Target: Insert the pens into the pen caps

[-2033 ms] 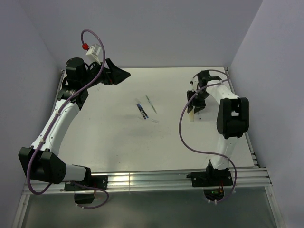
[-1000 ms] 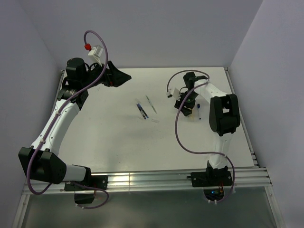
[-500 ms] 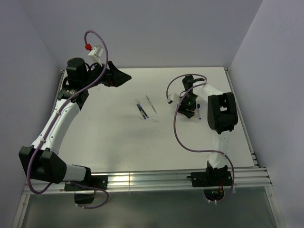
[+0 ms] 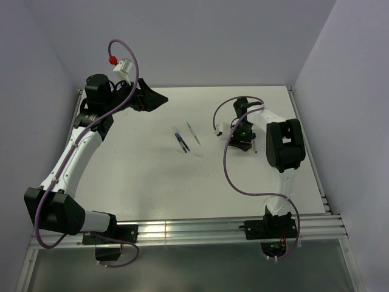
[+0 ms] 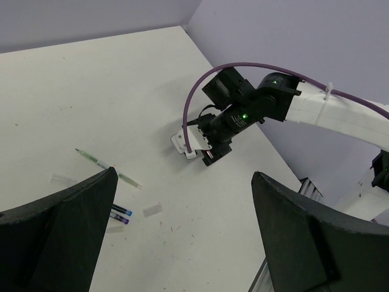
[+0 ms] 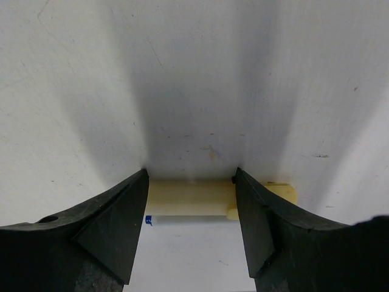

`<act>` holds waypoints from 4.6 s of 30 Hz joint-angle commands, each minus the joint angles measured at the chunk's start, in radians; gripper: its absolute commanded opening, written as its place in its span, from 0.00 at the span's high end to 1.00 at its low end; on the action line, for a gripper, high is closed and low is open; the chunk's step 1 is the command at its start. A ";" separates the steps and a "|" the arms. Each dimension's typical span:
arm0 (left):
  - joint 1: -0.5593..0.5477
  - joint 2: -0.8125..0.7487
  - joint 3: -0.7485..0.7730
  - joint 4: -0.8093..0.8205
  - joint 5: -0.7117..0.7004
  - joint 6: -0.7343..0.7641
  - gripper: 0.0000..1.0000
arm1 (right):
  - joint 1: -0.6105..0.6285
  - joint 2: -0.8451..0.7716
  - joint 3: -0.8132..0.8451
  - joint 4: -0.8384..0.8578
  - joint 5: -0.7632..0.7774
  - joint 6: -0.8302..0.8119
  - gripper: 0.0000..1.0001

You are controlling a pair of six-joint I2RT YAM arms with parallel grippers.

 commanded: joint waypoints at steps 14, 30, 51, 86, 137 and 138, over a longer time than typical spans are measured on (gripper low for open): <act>0.004 -0.009 0.088 -0.121 -0.130 0.123 0.03 | 0.014 -0.097 0.174 0.022 -0.182 0.340 0.36; 0.083 0.043 0.135 -0.259 -0.324 0.128 0.01 | 0.266 0.165 0.635 -0.002 -0.143 1.116 0.49; 0.090 0.050 0.088 -0.245 -0.351 0.136 0.01 | 0.373 0.368 0.614 0.056 -0.006 1.116 0.57; 0.079 0.040 -0.073 0.483 0.126 -0.312 0.11 | 0.270 -0.382 0.080 0.749 -0.903 1.558 1.00; -0.156 0.090 -0.161 0.824 0.123 -0.631 1.00 | 0.338 -0.524 -0.150 1.134 -0.977 1.882 0.59; -0.157 0.089 -0.164 0.833 0.123 -0.637 1.00 | 0.338 -0.530 -0.158 1.137 -0.971 1.883 0.63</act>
